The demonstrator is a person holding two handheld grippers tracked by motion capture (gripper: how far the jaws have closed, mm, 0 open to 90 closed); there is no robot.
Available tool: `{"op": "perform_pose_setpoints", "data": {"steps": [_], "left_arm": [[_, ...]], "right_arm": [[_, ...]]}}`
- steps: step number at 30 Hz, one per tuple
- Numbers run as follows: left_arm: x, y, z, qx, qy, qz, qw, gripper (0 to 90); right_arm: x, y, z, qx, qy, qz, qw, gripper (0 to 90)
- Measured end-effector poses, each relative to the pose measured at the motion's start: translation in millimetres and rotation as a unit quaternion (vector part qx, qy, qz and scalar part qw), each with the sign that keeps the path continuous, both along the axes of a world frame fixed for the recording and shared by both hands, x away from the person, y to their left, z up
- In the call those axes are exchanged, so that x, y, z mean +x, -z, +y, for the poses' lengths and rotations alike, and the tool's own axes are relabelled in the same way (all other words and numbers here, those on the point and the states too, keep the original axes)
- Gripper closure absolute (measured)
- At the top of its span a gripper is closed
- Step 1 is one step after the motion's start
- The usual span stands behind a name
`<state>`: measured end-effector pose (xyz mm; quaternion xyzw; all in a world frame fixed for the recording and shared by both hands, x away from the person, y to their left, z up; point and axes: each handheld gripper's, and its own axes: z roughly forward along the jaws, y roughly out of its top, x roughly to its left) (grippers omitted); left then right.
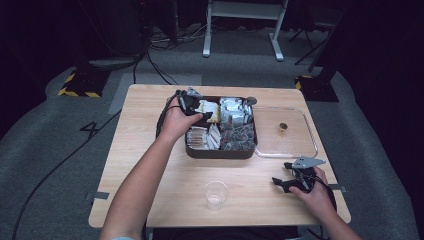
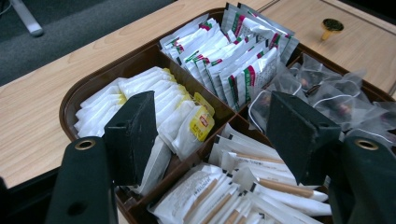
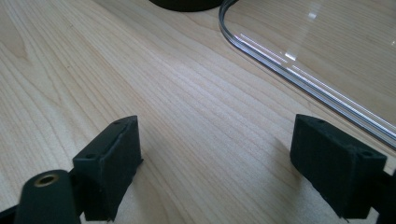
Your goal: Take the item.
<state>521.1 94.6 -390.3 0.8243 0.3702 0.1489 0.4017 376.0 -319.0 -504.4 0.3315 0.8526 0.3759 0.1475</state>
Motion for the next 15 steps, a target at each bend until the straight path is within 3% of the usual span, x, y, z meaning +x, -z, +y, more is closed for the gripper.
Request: {"op": "perform_pose_setpoints", "data": {"steps": [7,15], "left_arm": [[12.0,9.3,-8.0,-0.002,-0.017,0.025,0.9995,36.2],[21.7,21.8,-11.8,0.012,-0.031,0.051,0.9981,38.9]], "right_arm": [[0.0,0.0,0.0,0.0,0.0,0.0,1.0,16.5],[0.5,0.0,-0.1,0.0,-0.002,0.0,1.0,16.5]]}}
